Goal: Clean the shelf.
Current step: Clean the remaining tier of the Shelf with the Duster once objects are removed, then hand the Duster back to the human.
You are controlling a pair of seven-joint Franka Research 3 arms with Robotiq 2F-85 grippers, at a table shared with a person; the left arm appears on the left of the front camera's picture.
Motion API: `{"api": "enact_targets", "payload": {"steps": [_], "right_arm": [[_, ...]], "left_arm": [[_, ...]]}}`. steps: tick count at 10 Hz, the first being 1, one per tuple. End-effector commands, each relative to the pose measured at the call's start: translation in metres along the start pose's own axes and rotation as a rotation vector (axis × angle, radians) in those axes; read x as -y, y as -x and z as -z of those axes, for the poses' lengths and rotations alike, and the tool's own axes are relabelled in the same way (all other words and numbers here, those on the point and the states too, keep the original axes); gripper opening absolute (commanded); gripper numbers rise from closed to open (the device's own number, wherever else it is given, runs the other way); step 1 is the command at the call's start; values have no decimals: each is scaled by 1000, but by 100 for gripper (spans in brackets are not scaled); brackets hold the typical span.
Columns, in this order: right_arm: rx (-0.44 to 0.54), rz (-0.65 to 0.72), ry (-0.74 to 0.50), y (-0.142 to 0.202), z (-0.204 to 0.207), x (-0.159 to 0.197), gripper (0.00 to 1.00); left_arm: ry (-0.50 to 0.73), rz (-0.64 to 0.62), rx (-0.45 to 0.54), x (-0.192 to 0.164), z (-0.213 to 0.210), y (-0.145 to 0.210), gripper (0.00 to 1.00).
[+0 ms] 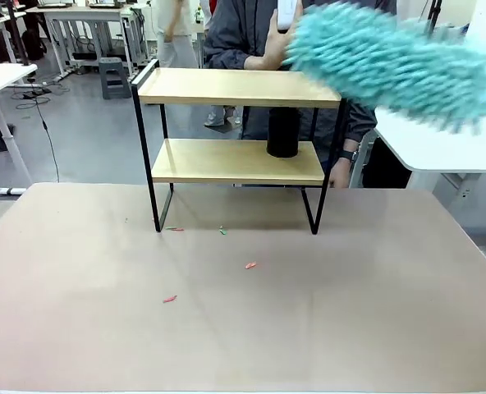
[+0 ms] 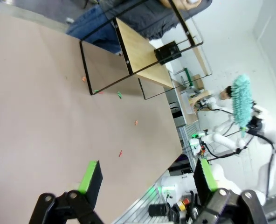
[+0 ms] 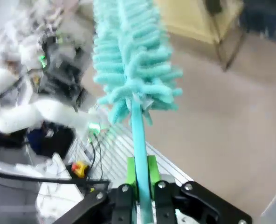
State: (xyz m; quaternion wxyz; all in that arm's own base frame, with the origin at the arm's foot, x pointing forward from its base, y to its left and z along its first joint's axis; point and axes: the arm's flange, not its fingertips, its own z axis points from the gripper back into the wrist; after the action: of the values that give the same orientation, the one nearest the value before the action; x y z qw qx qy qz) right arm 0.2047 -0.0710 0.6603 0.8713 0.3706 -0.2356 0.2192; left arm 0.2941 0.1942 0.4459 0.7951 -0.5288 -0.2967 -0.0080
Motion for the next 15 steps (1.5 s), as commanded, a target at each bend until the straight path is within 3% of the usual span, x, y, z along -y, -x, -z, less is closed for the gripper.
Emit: {"api": "enact_targets", "payload": {"steps": [1,3,5,6,7,15], "right_arm": [[257,234,123,87,-33,21,13],[281,458,139,137,-9,62,13],[213,572,105,140,34,102,13],[195,580,136,125,51,112,13],[225,515,124,151,0,91,13],[225,515,124,151,0,91,13]], "left_arm": [[16,20,10,2,1,0,100],[16,20,10,2,1,0,100],[16,20,10,2,1,0,100],[16,20,10,2,1,0,100],[16,20,10,2,1,0,100],[16,20,10,2,1,0,100]]}}
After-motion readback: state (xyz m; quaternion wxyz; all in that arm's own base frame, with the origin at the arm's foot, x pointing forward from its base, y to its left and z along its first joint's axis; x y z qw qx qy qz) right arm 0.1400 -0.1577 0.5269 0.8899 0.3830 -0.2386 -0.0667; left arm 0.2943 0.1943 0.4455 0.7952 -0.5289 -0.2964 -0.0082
